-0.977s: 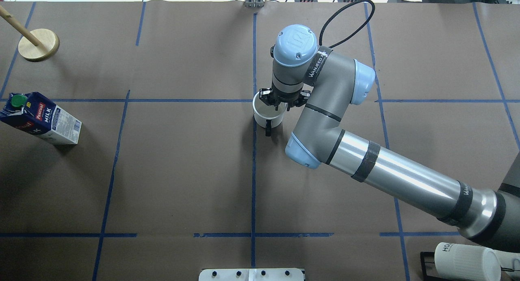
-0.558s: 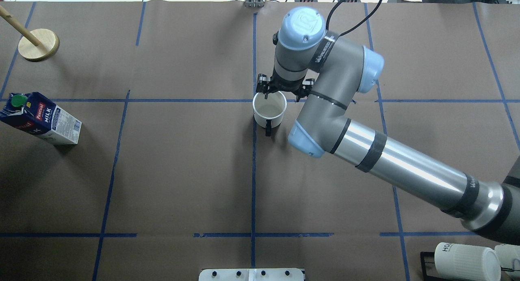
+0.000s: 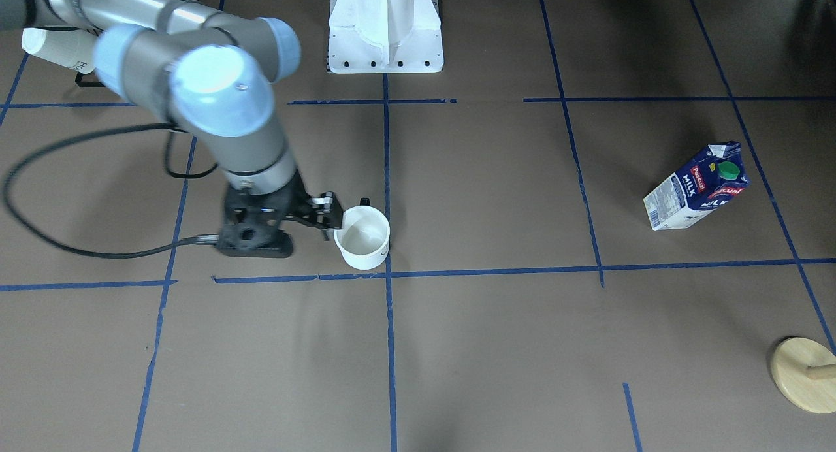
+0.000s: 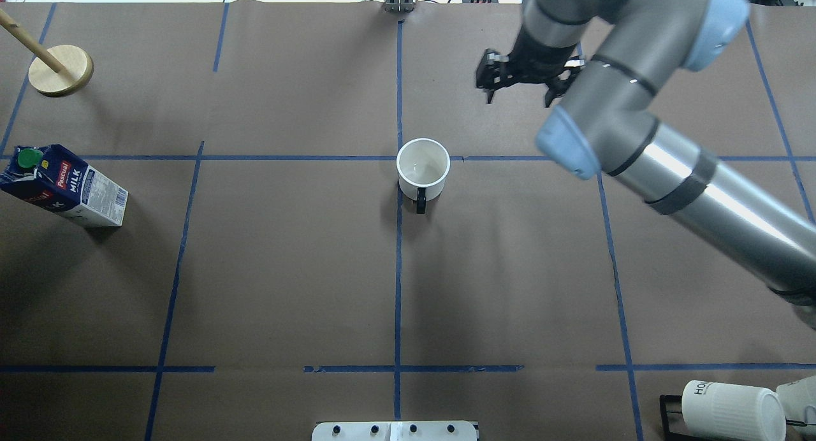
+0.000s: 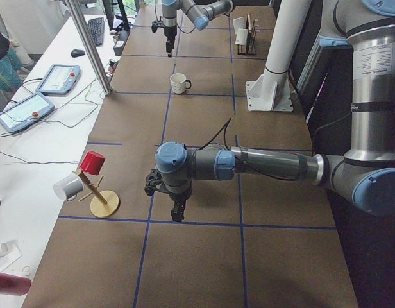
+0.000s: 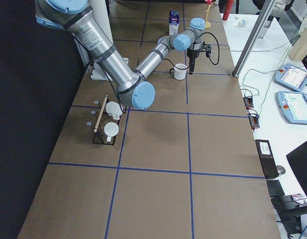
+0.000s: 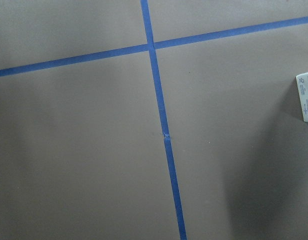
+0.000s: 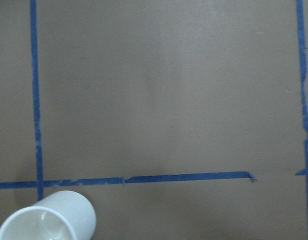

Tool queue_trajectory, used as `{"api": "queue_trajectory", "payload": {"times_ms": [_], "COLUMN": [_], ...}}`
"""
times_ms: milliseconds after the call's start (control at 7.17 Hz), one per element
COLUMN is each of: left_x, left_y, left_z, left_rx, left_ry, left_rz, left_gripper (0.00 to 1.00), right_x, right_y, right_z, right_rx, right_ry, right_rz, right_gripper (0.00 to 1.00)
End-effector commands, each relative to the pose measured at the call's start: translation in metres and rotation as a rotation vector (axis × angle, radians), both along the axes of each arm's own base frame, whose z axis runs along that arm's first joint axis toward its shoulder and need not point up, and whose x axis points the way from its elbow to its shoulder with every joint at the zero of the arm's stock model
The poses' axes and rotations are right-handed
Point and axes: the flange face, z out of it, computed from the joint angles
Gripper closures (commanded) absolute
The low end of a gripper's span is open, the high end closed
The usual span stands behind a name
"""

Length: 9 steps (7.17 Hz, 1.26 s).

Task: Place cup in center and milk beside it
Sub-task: 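Open the right gripper and withdraw the right arm away from the mug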

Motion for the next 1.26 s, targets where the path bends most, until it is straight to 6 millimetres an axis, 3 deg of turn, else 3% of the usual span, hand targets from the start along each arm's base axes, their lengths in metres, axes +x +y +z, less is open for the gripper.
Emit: {"api": "queue_trajectory", "payload": {"times_ms": [0,279,419,558,698,837,977,1116], "left_x": [0.001,0.003,0.003,0.003,0.004,0.005,0.011,0.022], "left_y": [-0.024,-0.043,-0.041,-0.042,-0.045,-0.047,-0.047,-0.045], "left_z": [-0.019,-0.036,-0.035,-0.04,-0.053,-0.071,-0.085,-0.104], "left_rx": [0.062,0.115,0.125,0.132,0.16,0.185,0.156,0.124], "left_ry": [0.0,0.008,0.009,0.011,0.012,0.022,0.077,0.103], "left_rz": [0.003,0.002,0.011,0.009,0.006,-0.012,-0.047,-0.081], "left_gripper": [0.0,0.0,0.0,0.0,0.0,0.0,0.0,0.0], "right_x": [0.128,0.252,0.301,0.35,0.375,0.385,0.386,0.385], "right_y": [-0.015,0.005,0.031,0.067,0.117,0.161,0.179,0.175], "right_z": [0.085,0.193,0.251,0.296,0.335,0.364,0.38,0.372], "right_rx": [0.087,0.129,0.13,0.131,0.132,0.134,0.152,0.118], "right_ry": [0.058,0.119,0.083,0.071,0.074,0.076,0.076,0.076], "right_rz": [-0.101,-0.207,-0.264,-0.274,-0.289,-0.269,-0.254,-0.187], "right_gripper": [0.0,0.0,0.0,0.0,0.0,0.0,0.0,0.0]}}
